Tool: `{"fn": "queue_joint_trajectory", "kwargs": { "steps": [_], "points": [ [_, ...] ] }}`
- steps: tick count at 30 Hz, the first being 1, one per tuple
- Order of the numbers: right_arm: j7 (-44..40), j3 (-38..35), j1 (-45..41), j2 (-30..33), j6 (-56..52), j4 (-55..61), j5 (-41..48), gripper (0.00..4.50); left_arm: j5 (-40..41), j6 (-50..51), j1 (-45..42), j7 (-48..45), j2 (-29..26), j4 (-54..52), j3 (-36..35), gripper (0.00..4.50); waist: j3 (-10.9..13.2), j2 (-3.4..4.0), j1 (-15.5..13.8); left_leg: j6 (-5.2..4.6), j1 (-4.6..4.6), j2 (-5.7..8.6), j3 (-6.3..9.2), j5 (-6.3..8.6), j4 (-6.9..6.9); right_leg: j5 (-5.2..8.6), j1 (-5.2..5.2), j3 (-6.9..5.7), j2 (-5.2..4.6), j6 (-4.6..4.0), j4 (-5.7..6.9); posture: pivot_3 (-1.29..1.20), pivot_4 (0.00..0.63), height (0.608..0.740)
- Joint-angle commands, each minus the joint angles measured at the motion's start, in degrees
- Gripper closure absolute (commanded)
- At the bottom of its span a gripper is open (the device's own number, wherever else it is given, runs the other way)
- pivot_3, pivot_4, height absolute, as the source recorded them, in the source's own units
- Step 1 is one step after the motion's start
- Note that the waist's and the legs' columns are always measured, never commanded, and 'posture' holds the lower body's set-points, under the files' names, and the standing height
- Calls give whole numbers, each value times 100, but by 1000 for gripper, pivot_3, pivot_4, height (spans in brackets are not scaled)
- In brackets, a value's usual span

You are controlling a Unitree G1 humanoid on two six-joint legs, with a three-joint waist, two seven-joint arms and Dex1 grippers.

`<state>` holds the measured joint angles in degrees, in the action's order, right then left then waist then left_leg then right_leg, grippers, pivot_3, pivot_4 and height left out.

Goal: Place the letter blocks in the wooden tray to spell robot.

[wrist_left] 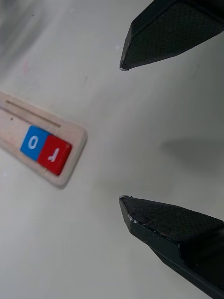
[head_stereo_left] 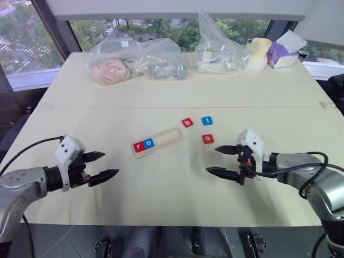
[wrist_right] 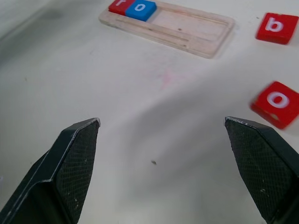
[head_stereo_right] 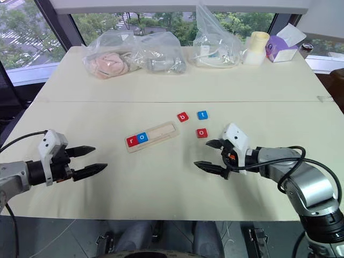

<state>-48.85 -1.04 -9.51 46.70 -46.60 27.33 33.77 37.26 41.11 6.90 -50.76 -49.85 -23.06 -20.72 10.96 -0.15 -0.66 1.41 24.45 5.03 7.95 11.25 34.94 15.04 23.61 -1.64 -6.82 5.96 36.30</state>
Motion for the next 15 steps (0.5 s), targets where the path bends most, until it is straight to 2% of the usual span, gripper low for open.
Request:
{"fn": "queue_joint_trajectory", "kwargs": {
  "steps": [1, 15],
  "points": [
    [-36, 0, -48, 7, 53, 83, 17, 130, 60, -76, 82, 83, 82, -147, -225, 0, 0, 0, 0, -1, 1, 0, 0, 0, -1, 0, 1, 0, 0, 0, 0, 0, 150, 740],
    [-33, 45, -208, -13, 46, -69, -33, 130, -224, -228, 217, 186, 34, -126, -155, 0, 0, 0, -9, -2, 0, 0, -1, 1, 4, -5, -2, 1, 1, 3, -1, 0, 150, 740]
  ]
}}
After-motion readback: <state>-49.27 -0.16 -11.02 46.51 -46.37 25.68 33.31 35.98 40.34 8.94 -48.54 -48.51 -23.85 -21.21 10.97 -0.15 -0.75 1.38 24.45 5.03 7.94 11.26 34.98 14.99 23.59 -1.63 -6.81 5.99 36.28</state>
